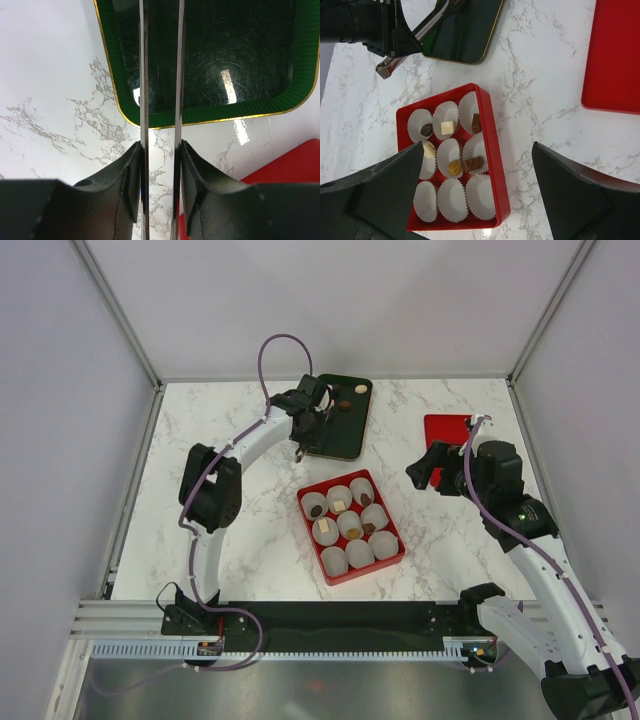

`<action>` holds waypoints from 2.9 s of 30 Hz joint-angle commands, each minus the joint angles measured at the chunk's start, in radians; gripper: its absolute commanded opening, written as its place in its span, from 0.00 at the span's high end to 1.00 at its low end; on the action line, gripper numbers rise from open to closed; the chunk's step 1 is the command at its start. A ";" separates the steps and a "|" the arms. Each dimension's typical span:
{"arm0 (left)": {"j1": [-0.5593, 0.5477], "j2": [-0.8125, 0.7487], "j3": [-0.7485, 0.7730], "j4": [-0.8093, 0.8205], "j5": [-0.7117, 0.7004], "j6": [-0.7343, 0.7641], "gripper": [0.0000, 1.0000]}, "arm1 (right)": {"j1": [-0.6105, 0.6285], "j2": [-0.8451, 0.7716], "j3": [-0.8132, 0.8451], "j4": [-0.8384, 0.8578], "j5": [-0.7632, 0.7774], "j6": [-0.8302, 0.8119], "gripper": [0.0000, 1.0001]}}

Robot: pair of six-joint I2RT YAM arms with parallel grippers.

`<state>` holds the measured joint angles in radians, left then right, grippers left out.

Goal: Pack the chocolate

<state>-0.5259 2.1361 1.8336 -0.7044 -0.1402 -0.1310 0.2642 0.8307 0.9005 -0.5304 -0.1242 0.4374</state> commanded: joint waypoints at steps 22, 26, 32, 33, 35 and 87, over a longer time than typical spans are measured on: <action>-0.295 -0.732 -0.433 -0.167 0.198 -0.015 0.68 | -0.002 -0.013 0.087 -0.037 0.070 -0.045 0.02; -0.357 -0.849 -0.536 -0.170 0.290 -0.038 0.68 | -0.003 -0.019 0.090 -0.062 0.095 -0.055 0.02; -0.428 -0.932 -0.657 -0.170 0.327 -0.068 0.68 | -0.002 -0.019 0.095 -0.077 0.112 -0.049 0.02; -0.433 -0.935 -0.666 -0.170 0.329 -0.068 0.68 | -0.002 -0.019 0.097 -0.077 0.112 -0.046 0.02; -0.444 -0.940 -0.683 -0.170 0.336 -0.067 0.68 | -0.002 -0.019 0.098 -0.075 0.112 -0.042 0.02; -0.502 -0.759 -0.582 -0.072 0.326 -0.082 0.54 | -0.002 -0.047 0.083 -0.072 0.118 -0.062 0.02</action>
<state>-1.0191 1.3830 1.2015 -0.8055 0.2024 -0.1913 0.2642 0.7929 0.9657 -0.6147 -0.0246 0.3904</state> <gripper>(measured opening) 0.460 0.982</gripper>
